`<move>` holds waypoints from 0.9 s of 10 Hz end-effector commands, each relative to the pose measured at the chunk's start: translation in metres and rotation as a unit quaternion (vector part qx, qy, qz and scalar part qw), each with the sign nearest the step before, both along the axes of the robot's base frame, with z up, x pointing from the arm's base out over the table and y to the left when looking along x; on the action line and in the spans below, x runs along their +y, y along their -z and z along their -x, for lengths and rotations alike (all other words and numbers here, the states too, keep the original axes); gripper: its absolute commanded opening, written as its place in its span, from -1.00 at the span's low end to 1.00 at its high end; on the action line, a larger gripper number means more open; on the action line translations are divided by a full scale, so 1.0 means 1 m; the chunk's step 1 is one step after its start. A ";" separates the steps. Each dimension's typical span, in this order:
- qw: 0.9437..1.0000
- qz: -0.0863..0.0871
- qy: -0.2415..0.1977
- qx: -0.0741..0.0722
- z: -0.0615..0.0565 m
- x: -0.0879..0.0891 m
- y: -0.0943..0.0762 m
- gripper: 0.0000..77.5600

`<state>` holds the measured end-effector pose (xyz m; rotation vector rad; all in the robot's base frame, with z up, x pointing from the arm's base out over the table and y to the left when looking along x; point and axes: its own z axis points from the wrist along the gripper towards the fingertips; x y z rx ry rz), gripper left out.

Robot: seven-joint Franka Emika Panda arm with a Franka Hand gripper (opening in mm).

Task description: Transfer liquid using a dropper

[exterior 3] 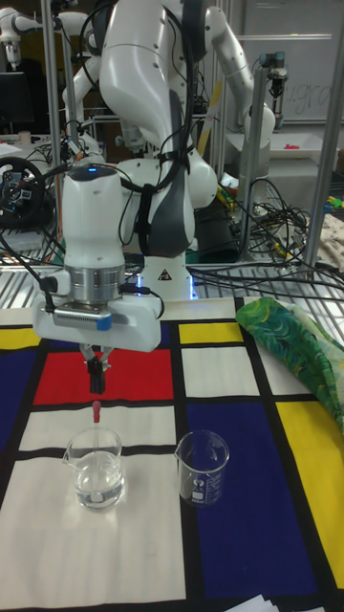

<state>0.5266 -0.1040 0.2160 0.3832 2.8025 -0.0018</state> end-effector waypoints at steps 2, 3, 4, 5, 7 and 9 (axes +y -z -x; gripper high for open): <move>1.000 -0.005 0.000 0.003 -0.001 0.000 -0.001 -0.97; 1.000 -0.007 -0.003 0.004 -0.001 0.000 -0.001 -0.97; 1.000 -0.007 -0.004 0.003 -0.001 0.000 -0.001 -0.97; 1.000 -0.007 -0.005 0.003 -0.001 0.000 -0.001 1.00; 1.000 -0.007 -0.005 0.003 -0.001 0.000 -0.001 1.00; 1.000 -0.007 -0.005 0.003 -0.001 0.000 -0.001 1.00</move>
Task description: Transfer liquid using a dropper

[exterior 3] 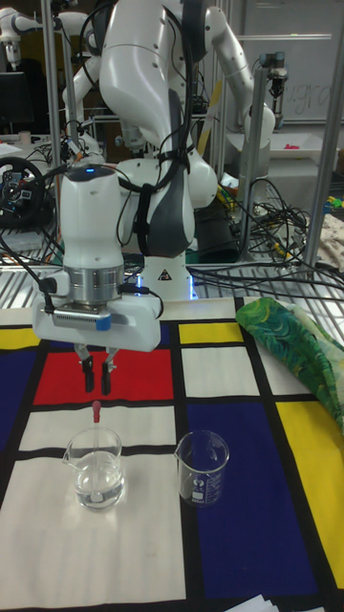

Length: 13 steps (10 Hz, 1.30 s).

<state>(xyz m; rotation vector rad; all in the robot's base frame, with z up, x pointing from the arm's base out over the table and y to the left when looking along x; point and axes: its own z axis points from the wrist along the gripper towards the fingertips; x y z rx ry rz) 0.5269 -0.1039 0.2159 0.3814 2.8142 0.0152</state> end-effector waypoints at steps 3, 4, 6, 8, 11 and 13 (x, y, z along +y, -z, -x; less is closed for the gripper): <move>1.000 -0.001 -0.002 -0.002 -0.001 0.000 -0.001 1.00; 1.000 -0.001 -0.002 -0.002 -0.001 0.000 -0.001 1.00; 1.000 -0.001 -0.002 -0.002 -0.001 0.000 -0.001 1.00; 1.000 -0.001 -0.002 -0.002 -0.001 0.000 -0.001 1.00; 0.999 -0.008 0.007 -0.035 -0.008 0.006 0.017 1.00; 0.999 -0.008 0.006 -0.039 -0.009 0.006 0.019 1.00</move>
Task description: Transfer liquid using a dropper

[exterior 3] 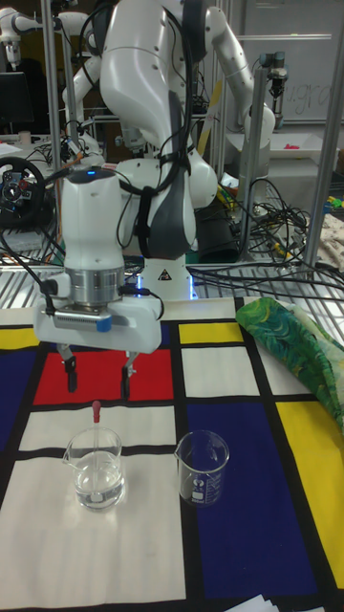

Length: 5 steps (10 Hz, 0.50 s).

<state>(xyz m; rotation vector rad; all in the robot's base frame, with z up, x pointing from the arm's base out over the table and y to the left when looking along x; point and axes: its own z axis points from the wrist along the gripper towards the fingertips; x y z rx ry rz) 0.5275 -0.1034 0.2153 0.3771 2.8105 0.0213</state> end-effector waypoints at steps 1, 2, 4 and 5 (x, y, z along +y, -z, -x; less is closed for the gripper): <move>0.999 -0.006 0.008 -0.036 -0.008 0.006 0.018 1.00; 0.999 -0.006 0.006 -0.037 -0.008 0.006 0.018 1.00; 0.999 -0.005 0.004 -0.040 -0.009 0.006 0.020 1.00; 0.999 -0.004 -0.002 -0.042 -0.009 0.005 0.021 1.00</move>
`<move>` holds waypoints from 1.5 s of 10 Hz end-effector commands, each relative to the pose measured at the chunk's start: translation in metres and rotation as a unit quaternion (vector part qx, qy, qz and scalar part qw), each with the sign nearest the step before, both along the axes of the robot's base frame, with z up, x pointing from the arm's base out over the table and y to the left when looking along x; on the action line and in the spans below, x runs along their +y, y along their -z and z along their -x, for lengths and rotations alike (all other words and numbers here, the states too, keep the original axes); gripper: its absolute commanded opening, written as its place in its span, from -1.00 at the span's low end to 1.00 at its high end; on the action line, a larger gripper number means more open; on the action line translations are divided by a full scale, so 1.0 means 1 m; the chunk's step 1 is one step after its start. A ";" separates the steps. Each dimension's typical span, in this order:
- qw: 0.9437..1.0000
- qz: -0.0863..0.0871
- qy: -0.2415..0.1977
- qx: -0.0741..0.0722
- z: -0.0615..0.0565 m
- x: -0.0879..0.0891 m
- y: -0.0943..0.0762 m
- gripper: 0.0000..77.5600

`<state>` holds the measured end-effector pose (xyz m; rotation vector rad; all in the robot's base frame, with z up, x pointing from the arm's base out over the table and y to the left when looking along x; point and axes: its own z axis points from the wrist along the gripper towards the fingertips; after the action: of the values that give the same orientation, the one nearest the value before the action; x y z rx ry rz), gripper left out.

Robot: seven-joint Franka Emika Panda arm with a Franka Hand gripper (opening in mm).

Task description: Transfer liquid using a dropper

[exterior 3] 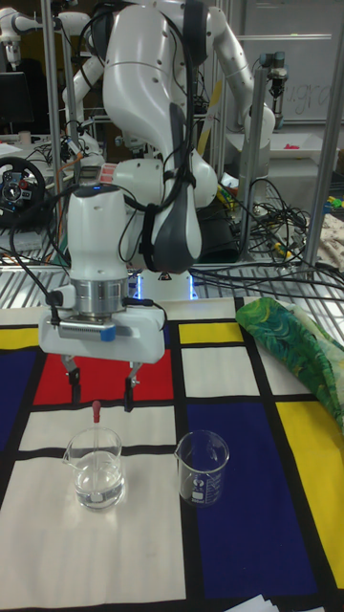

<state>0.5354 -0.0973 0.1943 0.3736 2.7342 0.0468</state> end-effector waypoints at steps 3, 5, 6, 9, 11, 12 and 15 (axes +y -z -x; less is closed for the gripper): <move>1.000 0.002 -0.011 -0.008 -0.002 -0.004 0.003 1.00; 1.000 0.002 -0.010 -0.011 -0.003 -0.003 0.006 1.00; 1.000 -0.001 -0.012 -0.011 -0.003 -0.002 0.007 1.00; 1.000 -0.004 -0.011 -0.013 -0.004 -0.002 0.011 1.00; 1.000 -0.007 -0.011 -0.013 -0.004 -0.002 0.011 1.00; 1.000 -0.007 -0.011 -0.013 -0.004 -0.002 0.011 1.00; 1.000 -0.003 -0.016 -0.016 -0.004 -0.001 0.011 1.00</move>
<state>0.5374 -0.0984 0.1808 0.3392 2.7190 0.0743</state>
